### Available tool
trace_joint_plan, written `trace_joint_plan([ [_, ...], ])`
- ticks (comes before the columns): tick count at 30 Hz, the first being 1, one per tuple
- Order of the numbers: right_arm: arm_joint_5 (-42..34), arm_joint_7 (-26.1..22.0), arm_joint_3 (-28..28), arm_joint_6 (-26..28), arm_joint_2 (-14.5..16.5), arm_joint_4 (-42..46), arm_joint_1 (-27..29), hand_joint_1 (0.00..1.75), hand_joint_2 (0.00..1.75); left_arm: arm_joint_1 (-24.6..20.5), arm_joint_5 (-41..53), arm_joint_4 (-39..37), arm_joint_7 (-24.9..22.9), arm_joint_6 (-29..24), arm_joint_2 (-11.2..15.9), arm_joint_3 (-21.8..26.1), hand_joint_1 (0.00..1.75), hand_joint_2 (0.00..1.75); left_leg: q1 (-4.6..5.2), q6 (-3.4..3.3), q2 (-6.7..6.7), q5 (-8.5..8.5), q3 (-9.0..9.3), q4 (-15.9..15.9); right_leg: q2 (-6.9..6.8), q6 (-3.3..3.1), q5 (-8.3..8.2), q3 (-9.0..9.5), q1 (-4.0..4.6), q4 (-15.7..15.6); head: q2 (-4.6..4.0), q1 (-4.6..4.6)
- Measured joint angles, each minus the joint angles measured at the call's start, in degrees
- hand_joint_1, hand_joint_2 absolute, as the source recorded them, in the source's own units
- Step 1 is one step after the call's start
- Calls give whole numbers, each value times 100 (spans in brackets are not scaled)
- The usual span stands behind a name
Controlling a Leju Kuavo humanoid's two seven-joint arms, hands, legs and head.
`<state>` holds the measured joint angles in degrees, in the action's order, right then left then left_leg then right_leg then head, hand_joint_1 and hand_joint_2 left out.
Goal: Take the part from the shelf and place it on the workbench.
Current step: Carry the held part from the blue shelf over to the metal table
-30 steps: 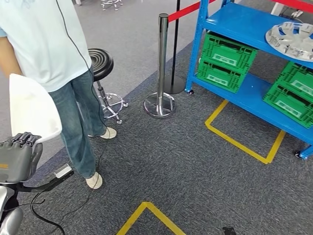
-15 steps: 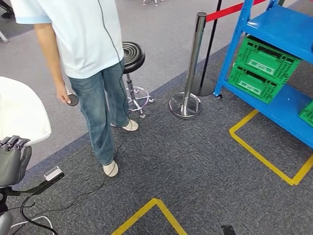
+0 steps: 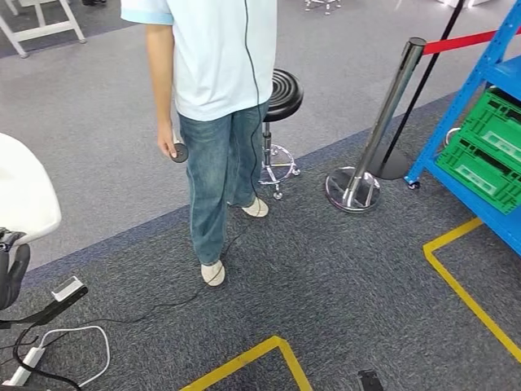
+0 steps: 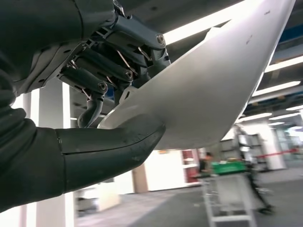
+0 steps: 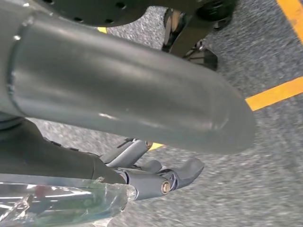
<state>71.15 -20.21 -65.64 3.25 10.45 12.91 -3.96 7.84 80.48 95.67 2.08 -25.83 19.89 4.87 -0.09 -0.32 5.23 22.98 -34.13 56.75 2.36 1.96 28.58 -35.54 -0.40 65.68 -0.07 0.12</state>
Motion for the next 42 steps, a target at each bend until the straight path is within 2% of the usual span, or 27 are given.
trace_joint_plan([
  [1,1,1,2,3,15,-1,-12,0,0,15,-15,1,16,-23,5,51,145,175,-6,26,79,5,-10,18,153,1,-131,154,-23,-343,0,3],
  [3,2,2,5,8,39,-3,-35,0,0,51,-38,8,45,-56,17,152,145,175,-30,106,224,-17,-56,24,326,-7,-164,290,-34,-609,1,6],
  [5,3,1,8,12,58,-4,-56,0,0,120,-69,15,69,-80,30,258,145,175,-67,185,337,-57,-95,3,193,-68,-194,314,-16,-641,1,3],
  [7,4,-3,14,13,75,-4,-82,0,0,173,-101,17,82,-96,47,354,145,175,-56,237,125,59,-197,185,40,-146,-229,330,-16,-682,0,25],
  [9,5,-7,26,11,85,-4,-92,0,0,173,-120,17,86,-107,57,414,145,175,-37,274,-265,400,-493,803,-122,-192,-236,336,3,-702,0,54],
  [11,5,-5,41,11,86,-4,-82,0,0,187,-126,17,98,-110,52,445,145,175,-47,300,-428,670,-813,1485,-301,-208,-227,331,26,-702,0,58],
  [12,4,-3,47,11,86,-4,-80,0,0,205,-128,17,113,-110,48,460,145,175,-50,305,-453,667,-858,1599,-392,-211,-222,330,31,-702,0,58],
  [13,4,-1,51,12,86,-4,-83,0,0,219,-131,17,131,-110,45,476,145,175,-51,306,-471,563,-786,1485,-478,-209,-217,330,34,-702,0,58],
  [14,5,1,55,12,87,-4,-89,0,0,227,-132,17,148,-110,43,493,145,175,-50,302,-525,391,-599,1161,-558,-203,-211,335,34,-702,0,59],
  [16,7,2,61,13,87,-4,-102,0,0,227,-135,17,164,-113,40,530,145,175,-27,278,-765,123,-152,374,-698,-168,-187,353,52,-697,0,56],
  [17,7,2,63,13,87,-4,-105,0,0,227,-136,17,167,-115,39,551,145,175,-8,250,-853,67,-15,121,-756,-141,-172,363,64,-695,0,53],
  [18,8,2,65,14,87,-4,-106,0,0,232,-137,17,169,-117,37,572,145,175,12,216,-884,64,37,7,-813,-110,-159,377,74,-698,0,51],
  [20,8,4,75,15,96,-5,-111,0,0,253,-138,17,173,-119,35,612,145,175,41,145,-762,61,17,-12,-924,-52,-147,414,71,-723,0,49],
  [24,8,6,85,17,105,-6,-117,0,0,269,-140,19,178,-119,36,637,145,175,47,109,-683,53,17,-29,-994,-18,-138,443,67,-741,0,52],
  [25,8,7,89,23,105,-6,-120,0,0,276,-140,20,181,-119,35,645,145,175,34,94,-661,44,31,-43,-961,-2,-122,438,60,-723,0,50],
  [26,8,8,92,35,106,-6,-124,0,0,280,-142,25,190,-119,32,667,145,175,17,66,-615,35,46,-56,-810,17,-14,360,51,-547,0,38],
  [28,4,16,98,55,110,-7,-103,0,0,307,-146,32,240,-117,8,725,145,175,-14,4,-414,22,69,-74,-434,51,382,-100,35,373,0,6],
  [29,3,21,99,60,111,-8,-88,0,0,317,-150,35,264,-115,-8,751,145,175,-17,-15,-296,23,70,-73,-279,50,505,-310,36,761,0,-8],
  [30,2,25,99,60,111,-8,-72,0,0,330,-152,35,283,-111,-24,765,145,175,-16,-19,-180,24,72,-71,-234,41,467,-402,38,881,0,-13],
  [31,2,26,99,60,111,-8,-69,0,0,336,-154,35,288,-108,-34,772,145,175,-17,-15,-91,25,79,-70,-193,25,258,-283,37,583,0,-14],
  [33,-1,25,99,61,111,-9,-74,0,0,342,-157,34,299,-103,-55,790,145,175,-21,13,70,32,78,-53,103,-6,-135,84,9,-250,0,-12],
  [35,-7,26,101,62,113,-10,-80,0,0,354,-165,33,317,-101,-70,817,145,175,-42,79,213,24,36,-40,344,-23,-245,308,-7,-696,1,-8],
  [37,-11,26,101,63,117,-10,-83,0,0,393,-180,33,333,-99,-80,862,145,175,-79,161,352,-6,-12,-53,265,-57,-234,352,11,-741,1,-10],
  [38,-11,24,101,64,121,-10,-85,0,0,419,-189,33,339,-99,-83,889,145,175,-83,192,303,1,-33,-35,189,-89,-245,367,15,-763,0,-12],
  [39,-11,21,102,64,125,-10,-87,0,0,434,-197,33,343,-99,-84,916,145,175,-74,215,157,59,-80,53,110,-124,-257,386,14,-791,0,1],
  [41,-11,16,103,64,130,-10,-83,0,0,429,-209,33,346,-100,-87,946,145,175,-49,251,-255,347,-331,567,-63,-181,-262,419,20,-832,0,23],
  [42,-11,15,103,64,131,-10,-76,0,0,424,-212,31,348,-100,-90,951,145,175,-48,270,-378,530,-526,954,-154,-198,-253,424,27,-838,0,34],
])
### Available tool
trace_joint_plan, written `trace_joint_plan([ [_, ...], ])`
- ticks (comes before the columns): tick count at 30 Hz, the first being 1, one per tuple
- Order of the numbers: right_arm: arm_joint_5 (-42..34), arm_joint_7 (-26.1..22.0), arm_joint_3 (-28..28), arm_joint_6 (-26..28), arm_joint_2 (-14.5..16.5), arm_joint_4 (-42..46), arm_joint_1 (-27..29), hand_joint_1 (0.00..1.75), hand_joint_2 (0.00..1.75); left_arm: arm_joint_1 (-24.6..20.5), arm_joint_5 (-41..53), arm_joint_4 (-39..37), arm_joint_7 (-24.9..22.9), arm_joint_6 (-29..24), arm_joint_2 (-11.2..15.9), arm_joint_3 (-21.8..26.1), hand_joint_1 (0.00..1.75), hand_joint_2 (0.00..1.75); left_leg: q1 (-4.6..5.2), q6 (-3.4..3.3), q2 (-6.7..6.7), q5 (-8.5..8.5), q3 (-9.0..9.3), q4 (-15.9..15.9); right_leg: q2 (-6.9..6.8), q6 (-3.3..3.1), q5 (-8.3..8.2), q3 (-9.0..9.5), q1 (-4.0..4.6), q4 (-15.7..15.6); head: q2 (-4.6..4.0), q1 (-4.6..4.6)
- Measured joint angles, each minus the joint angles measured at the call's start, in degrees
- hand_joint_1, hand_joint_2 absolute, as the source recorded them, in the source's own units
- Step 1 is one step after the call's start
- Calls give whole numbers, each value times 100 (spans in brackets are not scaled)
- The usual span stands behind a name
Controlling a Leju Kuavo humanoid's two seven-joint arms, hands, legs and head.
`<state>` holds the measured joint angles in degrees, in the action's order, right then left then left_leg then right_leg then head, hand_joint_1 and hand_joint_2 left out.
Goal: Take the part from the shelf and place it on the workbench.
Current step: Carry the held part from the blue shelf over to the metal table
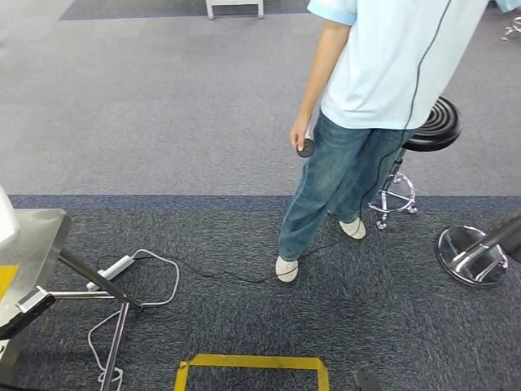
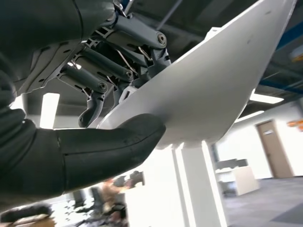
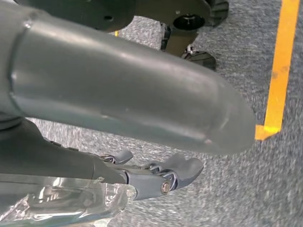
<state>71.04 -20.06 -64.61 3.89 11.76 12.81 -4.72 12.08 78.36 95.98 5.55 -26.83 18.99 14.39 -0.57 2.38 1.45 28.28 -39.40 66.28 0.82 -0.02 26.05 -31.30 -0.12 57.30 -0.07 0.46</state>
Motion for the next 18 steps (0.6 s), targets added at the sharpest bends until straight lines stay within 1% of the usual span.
trace_joint_plan([
  [1,0,0,0,0,0,0,8,0,0,6,-3,-3,4,1,-4,2,145,175,-6,16,-50,132,-183,353,-95,-6,11,2,5,0,0,-1],
  [2,0,0,0,0,0,0,13,0,0,20,-4,-8,8,2,-8,6,145,175,-12,27,-69,165,-291,558,-188,-8,24,7,7,0,0,0],
  [3,-1,1,0,0,1,0,14,0,0,33,-8,-12,11,3,-10,14,145,175,-16,35,-83,92,-294,556,-279,-2,39,16,7,0,0,-1],
  [4,-2,1,0,0,3,0,11,0,0,42,-14,-15,13,3,-11,31,145,175,-19,38,-115,-74,-177,330,-363,8,55,31,7,0,0,-1],
  [5,-3,2,0,0,4,0,8,0,0,47,-23,-16,15,3,-11,58,145,175,-19,38,-213,-282,34,-59,-438,24,76,56,10,0,0,0],
  [6,-5,2,0,0,6,0,5,0,0,47,-32,-16,18,3,-11,86,145,175,4,29,-363,-425,248,-458,-505,50,104,81,28,5,0,3],
  [7,-7,2,0,1,7,0,2,0,0,48,-39,-16,22,4,-11,113,145,175,21,-1,-475,-515,410,-762,-563,79,132,93,49,9,1,0],
  [8,-8,3,0,1,7,0,0,0,0,53,-44,-16,27,4,-12,133,145,175,37,-40,-550,-537,503,-939,-619,106,163,115,71,9,1,-2],
  [9,-8,3,0,2,7,0,-3,0,0,64,-45,-16,32,4,-13,149,145,175,55,-84,-539,-509,520,-986,-679,132,190,131,88,4,1,-5],
  [10,-9,4,0,2,7,0,-8,0,0,81,-45,-16,43,4,-13,168,145,175,51,-130,-451,-506,516,-987,-746,156,215,159,89,-6,1,-8],
  [11,-9,4,0,2,7,0,-15,0,0,95,-45,-16,56,4,-13,193,145,175,44,-163,-380,-500,522,-992,-737,188,247,186,78,7,1,-8],
  [12,-9,4,1,2,7,0,-21,0,0,101,-43,-16,74,7,-13,219,145,175,34,-199,-309,-500,532,-998,-639,218,314,168,65,92,2,-16],
  [13,-10,3,2,2,7,0,-25,0,0,97,-41,-16,95,11,-15,240,145,175,20,-236,-243,-503,543,-1005,-485,245,436,84,52,304,2,-30],
  [14,-11,3,3,1,7,0,-23,0,0,92,-39,-16,111,15,-21,252,145,175,8,-265,-182,-502,551,-1008,-297,263,601,-83,42,645,2,-48],
  [15,-13,2,4,1,7,0,-16,0,0,88,-33,-16,124,23,-30,257,145,175,6,-287,-112,-500,552,-1007,-171,267,787,-303,39,1076,1,-60],
  [16,-15,3,4,0,7,0,-6,0,0,89,-28,-16,134,31,-43,259,145,175,6,-296,-34,-498,552,-1006,-117,268,928,-532,39,1481,1,-67],
  [17,-18,3,4,0,7,-1,4,0,0,94,-22,-16,142,41,-56,265,145,175,7,-298,51,-497,553,-1004,-99,264,971,-700,39,1737,1,-67],
  [18,-24,3,4,0,7,-1,11,0,0,97,-14,-16,152,51,-70,272,145,175,6,-296,141,-495,558,-1003,-91,256,893,-770,37,1773,1,-66],
])
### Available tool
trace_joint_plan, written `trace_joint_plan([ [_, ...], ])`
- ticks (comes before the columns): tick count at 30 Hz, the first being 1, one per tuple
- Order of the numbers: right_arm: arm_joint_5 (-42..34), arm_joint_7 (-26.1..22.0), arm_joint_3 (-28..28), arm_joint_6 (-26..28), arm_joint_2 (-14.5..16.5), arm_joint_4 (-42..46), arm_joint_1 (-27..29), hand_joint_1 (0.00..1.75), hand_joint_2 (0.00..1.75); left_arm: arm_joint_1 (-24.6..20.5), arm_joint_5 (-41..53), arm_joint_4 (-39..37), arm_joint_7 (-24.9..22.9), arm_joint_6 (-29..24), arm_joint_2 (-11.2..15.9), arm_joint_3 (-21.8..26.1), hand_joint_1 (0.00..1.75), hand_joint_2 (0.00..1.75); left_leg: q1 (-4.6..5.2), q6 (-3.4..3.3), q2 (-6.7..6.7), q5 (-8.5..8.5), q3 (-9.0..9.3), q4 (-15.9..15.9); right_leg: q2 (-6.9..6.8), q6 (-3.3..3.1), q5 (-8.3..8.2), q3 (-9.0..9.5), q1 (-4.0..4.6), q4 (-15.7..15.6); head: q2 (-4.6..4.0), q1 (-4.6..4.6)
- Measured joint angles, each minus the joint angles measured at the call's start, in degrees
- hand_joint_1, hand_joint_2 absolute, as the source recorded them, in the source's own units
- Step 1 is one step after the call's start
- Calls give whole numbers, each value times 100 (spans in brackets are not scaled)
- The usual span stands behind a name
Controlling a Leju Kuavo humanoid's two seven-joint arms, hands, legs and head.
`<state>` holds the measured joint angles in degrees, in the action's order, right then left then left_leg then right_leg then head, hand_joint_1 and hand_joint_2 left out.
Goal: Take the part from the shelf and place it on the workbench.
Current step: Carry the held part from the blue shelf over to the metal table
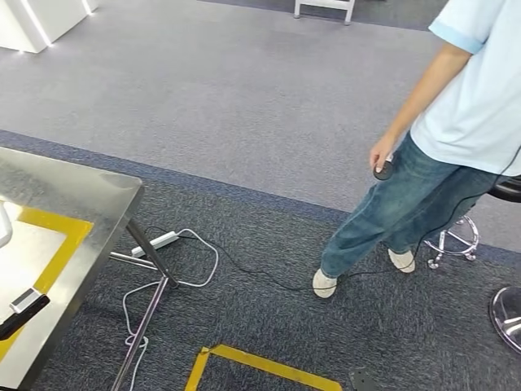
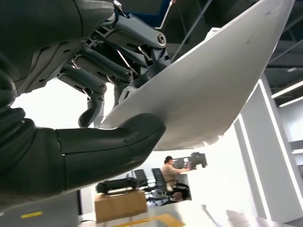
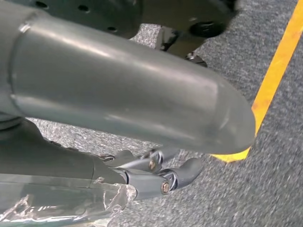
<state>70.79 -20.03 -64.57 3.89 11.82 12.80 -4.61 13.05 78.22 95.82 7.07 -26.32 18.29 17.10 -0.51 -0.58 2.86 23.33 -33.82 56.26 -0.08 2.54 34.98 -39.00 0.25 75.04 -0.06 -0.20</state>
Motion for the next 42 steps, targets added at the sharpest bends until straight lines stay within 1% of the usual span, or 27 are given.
trace_joint_plan([
  [1,-7,0,0,0,0,-1,1,0,0,2,4,0,11,8,-13,8,145,175,-4,6,89,4,10,2,24,-10,-188,46,-5,-201,0,0],
  [2,-17,0,0,0,0,-1,-1,0,0,3,9,0,23,15,-22,20,145,175,-13,19,175,11,22,4,91,-17,-438,189,-15,-580,0,0],
  [4,-33,1,2,-1,2,-4,-6,0,0,0,12,0,41,20,-32,57,145,175,-19,68,328,31,25,29,378,-17,-785,507,-58,-1343,-1,1],
  [6,-44,3,5,-2,5,-8,-10,0,0,7,10,0,48,22,-34,108,145,175,-31,139,467,17,-14,34,527,-35,-841,651,-74,-1634,-1,1],
  [7,-48,4,7,-2,7,-10,-13,0,0,19,9,0,50,24,-35,132,145,175,-43,177,539,-3,-35,24,473,-64,-840,671,-67,-1649,-1,3],
  [8,-51,5,7,-1,9,-10,-16,0,0,40,5,0,54,25,-35,154,145,175,-54,211,540,-15,-50,15,399,-105,-853,681,-61,-1656,-1,2],
  [10,-52,6,7,-1,13,-10,-20,0,0,51,-5,-1,64,29,-34,201,145,175,-32,259,251,107,-148,201,254,-189,-877,698,-59,-1690,-1,24],
  [12,-53,7,7,-1,15,-10,-11,0,0,31,-17,-4,80,40,-38,237,145,175,-6,287,-122,453,-451,841,96,-243,-874,706,-41,-1710,-1,47],
  [14,-56,9,7,-1,15,-10,7,0,0,30,-22,-14,93,52,-52,256,145,175,-8,304,-210,723,-781,1535,-75,-267,-859,707,-22,-1710,-1,48],
  [15,-58,9,7,0,15,-11,11,0,0,36,-23,-20,98,56,-59,265,145,175,-8,304,-218,713,-830,1644,-159,-271,-850,710,-16,-1709,-1,49],
  [16,-59,10,7,0,15,-11,10,0,0,40,-23,-25,105,56,-64,276,145,175,-5,296,-230,597,-763,1523,-241,-271,-841,718,-11,-1709,-1,49],
  [17,-59,10,8,0,15,-12,7,0,0,40,-23,-28,114,57,-67,290,145,175,3,280,-277,411,-587,1199,-318,-265,-830,731,-7,-1709,-1,49],
  [19,-59,10,9,0,15,-11,-1,0,0,34,-25,-28,133,57,-68,328,145,175,50,226,-535,113,-152,401,-456,-230,-797,763,16,-1702,-1,52],
  [21,-59,10,9,0,15,-10,-5,0,0,34,-25,-27,144,57,-69,363,145,175,99,167,-680,50,36,23,-574,-178,-763,790,46,-1701,-1,54],
  [23,-59,10,9,0,15,-10,-12,0,0,63,-25,-27,149,57,-70,390,145,175,98,110,-541,49,29,-11,-680,-119,-737,821,52,-1720,0,54],
  [25,-59,9,11,1,15,-11,-21,0,0,79,-26,-27,151,57,-71,408,145,175,58,50,-400,31,47,-41,-499,-51,-617,780,39,-1571,1,39],
  [27,-59,8,13,2,15,-11,-18,0,0,70,-26,-28,152,58,-83,405,145,175,26,8,-277,21,59,-54,-155,-3,-310,505,19,-966,0,10],
  [29,-60,13,13,2,15,-12,5,0,0,67,-25,-28,153,68,-108,398,145,175,19,-7,-131,22,54,-52,-27,23,-42,126,7,-237,-1,-4],
  [30,-60,14,13,2,15,-12,18,0,0,70,-25,-28,154,74,-121,398,145,175,16,-7,-46,22,54,-50,-14,31,-46,25,4,-90,-1,-7],
  [31,-61,16,13,2,15,-12,27,0,0,73,-25,-28,154,81,-133,399,145,175,10,-3,42,23,57,-46,-4,35,-164,29,-1,-167,-1,-8],
  [32,-62,16,13,2,15,-12,31,0,0,76,-25,-28,154,87,-145,402,145,175,1,7,128,25,61,-41,32,36,-369,140,-12,-454,-1,-9],
  [34,-63,16,14,2,15,-12,31,0,0,77,-25,-27,157,100,-160,416,145,175,-12,54,286,37,54,-13,300,45,-732,483,-64,-1235,-1,-11],
  [36,-65,17,15,1,15,-13,31,0,0,85,-26,-26,167,120,-168,445,145,175,-22,129,430,25,5,12,511,26,-814,687,-99,-1632,-1,-7],
  [38,-68,20,17,2,15,-13,31,0,0,118,-30,-26,180,139,-175,498,145,175,-47,201,575,-9,-45,6,426,-41,-795,722,-91,-1657,-1,-3],
  [39,-69,20,20,4,15,-12,29,0,0,141,-32,-26,188,146,-182,529,145,175,-49,229,548,-2,-64,21,353,-81,-803,728,-89,-1666,-1,-1],
  [40,-72,19,24,4,15,-12,28,0,0,151,-34,-26,198,151,-188,558,145,175,-40,251,425,58,-110,107,279,-123,-812,737,-91,-1681,-1,18],
  [42,-79,17,30,4,15,-12,31,0,0,137,-37,-26,217,159,-208,592,145,175,-14,286,21,362,-363,638,117,-186,-815,750,-80,-1706,-1,56],
])
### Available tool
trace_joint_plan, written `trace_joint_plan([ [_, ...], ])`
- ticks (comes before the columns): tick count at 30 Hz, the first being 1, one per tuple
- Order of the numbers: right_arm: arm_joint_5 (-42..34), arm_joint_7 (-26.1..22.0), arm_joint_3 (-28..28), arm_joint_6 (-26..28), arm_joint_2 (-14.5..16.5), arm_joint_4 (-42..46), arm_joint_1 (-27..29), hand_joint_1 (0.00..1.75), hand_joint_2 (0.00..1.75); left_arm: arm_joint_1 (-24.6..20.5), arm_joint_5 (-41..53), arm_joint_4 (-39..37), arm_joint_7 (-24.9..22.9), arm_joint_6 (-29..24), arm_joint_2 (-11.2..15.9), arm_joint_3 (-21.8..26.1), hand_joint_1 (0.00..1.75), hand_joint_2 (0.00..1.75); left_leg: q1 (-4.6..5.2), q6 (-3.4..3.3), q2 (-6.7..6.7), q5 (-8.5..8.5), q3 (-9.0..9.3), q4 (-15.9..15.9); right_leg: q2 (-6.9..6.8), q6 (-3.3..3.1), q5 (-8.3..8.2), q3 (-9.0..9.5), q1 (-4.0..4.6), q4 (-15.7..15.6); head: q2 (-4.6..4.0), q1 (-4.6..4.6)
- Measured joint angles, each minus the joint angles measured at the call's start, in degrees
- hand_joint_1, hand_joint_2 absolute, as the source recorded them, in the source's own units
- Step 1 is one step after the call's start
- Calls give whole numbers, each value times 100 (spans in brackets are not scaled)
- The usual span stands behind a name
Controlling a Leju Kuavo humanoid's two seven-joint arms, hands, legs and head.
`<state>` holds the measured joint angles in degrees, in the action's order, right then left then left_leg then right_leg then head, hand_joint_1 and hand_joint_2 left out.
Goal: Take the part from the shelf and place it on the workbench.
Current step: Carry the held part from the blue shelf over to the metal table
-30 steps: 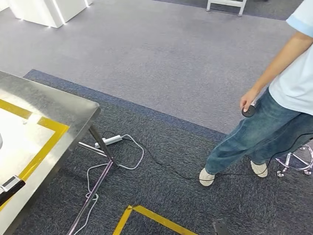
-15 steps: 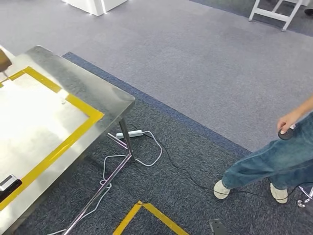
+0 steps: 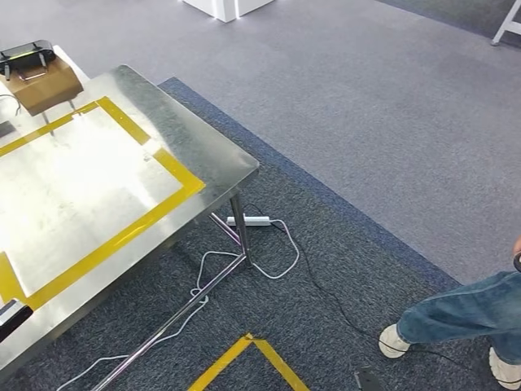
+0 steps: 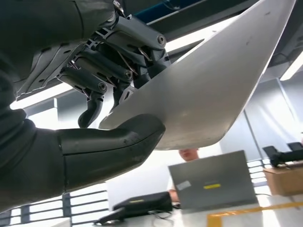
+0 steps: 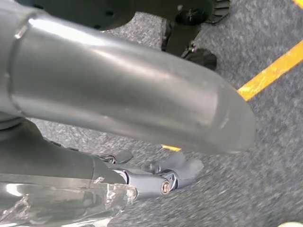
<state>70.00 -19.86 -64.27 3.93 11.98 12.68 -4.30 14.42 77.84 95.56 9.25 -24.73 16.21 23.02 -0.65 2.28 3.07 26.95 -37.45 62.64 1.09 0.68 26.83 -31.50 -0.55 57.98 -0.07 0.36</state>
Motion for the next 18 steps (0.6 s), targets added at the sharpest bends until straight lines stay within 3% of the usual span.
trace_joint_plan([
  [2,-5,1,1,0,0,0,21,0,0,-7,-1,-1,15,10,-30,21,145,175,0,27,-214,334,-370,770,-174,-32,16,2,23,-3,0,18],
  [3,-5,1,1,0,0,0,29,0,0,5,-2,-2,21,13,-45,37,145,175,-3,32,-239,375,-471,986,-262,-40,25,4,30,-2,0,18],
  [4,-6,2,2,0,0,0,32,0,0,17,-2,-2,25,15,-57,58,145,175,-4,33,-251,304,-466,987,-347,-41,35,11,33,-2,0,18],
  [6,-6,2,3,0,0,0,27,0,0,24,-4,-2,28,16,-68,98,145,175,2,18,-360,-60,-142,391,-504,-24,61,45,36,-2,0,18],
  [8,-11,2,3,0,0,0,21,0,0,14,-5,-2,31,22,-70,121,145,175,42,-16,-616,-287,241,-325,-635,29,109,82,71,6,1,21],
  [10,-21,5,3,0,0,0,16,0,0,23,-5,-1,35,48,-79,134,145,175,76,-72,-695,-287,360,-583,-759,85,156,115,110,-3,1,21],
  [11,-28,7,3,0,0,0,11,0,0,39,-5,0,37,62,-87,140,145,175,72,-115,-611,-287,353,-591,-828,108,172,141,114,-18,1,19],
  [12,-32,8,3,-1,0,0,4,0,0,59,-5,1,37,75,-94,152,145,175,62,-144,-539,-290,355,-601,-807,140,195,158,109,-11,0,17],
  [14,-44,8,4,-3,0,0,-7,0,0,66,-2,3,37,98,-105,178,145,175,29,-209,-400,-303,365,-616,-531,203,362,69,87,240,0,-2],
  [16,-54,9,4,-6,0,0,1,0,0,53,13,4,38,121,-119,191,145,175,7,-253,-274,-306,367,-618,-203,242,706,-287,71,962,0,-25],
  [18,-60,10,3,-10,0,0,24,0,0,52,35,4,42,133,-139,190,145,175,5,-269,-118,-306,367,-616,-133,252,895,-658,70,1615,1,-32],
])
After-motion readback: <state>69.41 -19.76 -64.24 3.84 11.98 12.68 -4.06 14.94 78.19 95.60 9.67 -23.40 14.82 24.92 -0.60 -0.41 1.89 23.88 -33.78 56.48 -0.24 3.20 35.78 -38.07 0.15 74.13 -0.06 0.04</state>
